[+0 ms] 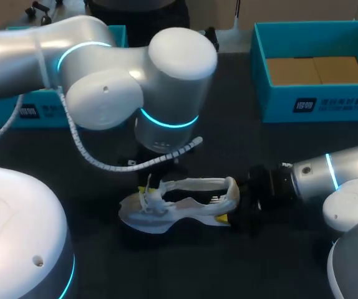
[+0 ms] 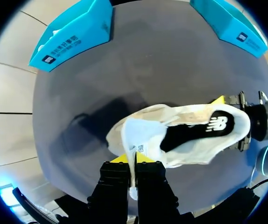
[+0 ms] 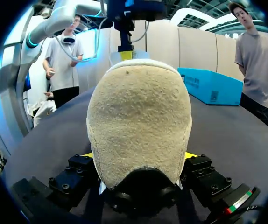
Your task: Take the shoe out of the shoebox, open the shoe tongue, remove and reinsert the insole, then place the shoe into the shoebox
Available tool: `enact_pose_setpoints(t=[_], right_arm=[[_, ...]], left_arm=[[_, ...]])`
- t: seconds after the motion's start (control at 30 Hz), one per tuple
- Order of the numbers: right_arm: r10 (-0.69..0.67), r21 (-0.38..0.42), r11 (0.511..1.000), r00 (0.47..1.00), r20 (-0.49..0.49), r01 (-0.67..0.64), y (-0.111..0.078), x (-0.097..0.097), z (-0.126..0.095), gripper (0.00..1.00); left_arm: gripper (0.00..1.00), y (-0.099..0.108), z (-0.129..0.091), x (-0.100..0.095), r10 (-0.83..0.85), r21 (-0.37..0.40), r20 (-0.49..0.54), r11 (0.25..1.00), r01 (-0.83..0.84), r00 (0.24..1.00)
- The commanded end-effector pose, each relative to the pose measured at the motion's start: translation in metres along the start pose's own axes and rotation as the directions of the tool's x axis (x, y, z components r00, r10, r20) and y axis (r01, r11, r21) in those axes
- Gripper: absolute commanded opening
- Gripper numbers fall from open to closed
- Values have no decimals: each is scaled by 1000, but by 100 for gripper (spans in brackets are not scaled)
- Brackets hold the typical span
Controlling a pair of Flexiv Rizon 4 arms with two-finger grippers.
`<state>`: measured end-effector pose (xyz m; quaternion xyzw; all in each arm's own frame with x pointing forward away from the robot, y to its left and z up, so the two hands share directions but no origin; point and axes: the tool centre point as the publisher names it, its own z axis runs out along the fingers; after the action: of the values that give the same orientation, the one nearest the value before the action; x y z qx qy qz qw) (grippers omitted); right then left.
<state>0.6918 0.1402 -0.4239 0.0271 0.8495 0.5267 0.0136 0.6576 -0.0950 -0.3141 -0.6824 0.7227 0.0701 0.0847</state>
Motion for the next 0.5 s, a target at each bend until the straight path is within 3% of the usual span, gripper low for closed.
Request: enact_pose_setpoints(t=[0.03,0.47,0.5], right_arm=[[0,1,1000,1000,3,0,-2,0,4,0],[0,1,1000,1000,3,0,-2,0,4,0],[0,1,1000,1000,3,0,-2,0,4,0]], left_arm=[[0,1,11,-14,-14,10,-40,1000,15,999],[0,2,51,-24,-44,3,26,999,44,999],[12,2,54,-24,-52,-5,33,999,53,998]])
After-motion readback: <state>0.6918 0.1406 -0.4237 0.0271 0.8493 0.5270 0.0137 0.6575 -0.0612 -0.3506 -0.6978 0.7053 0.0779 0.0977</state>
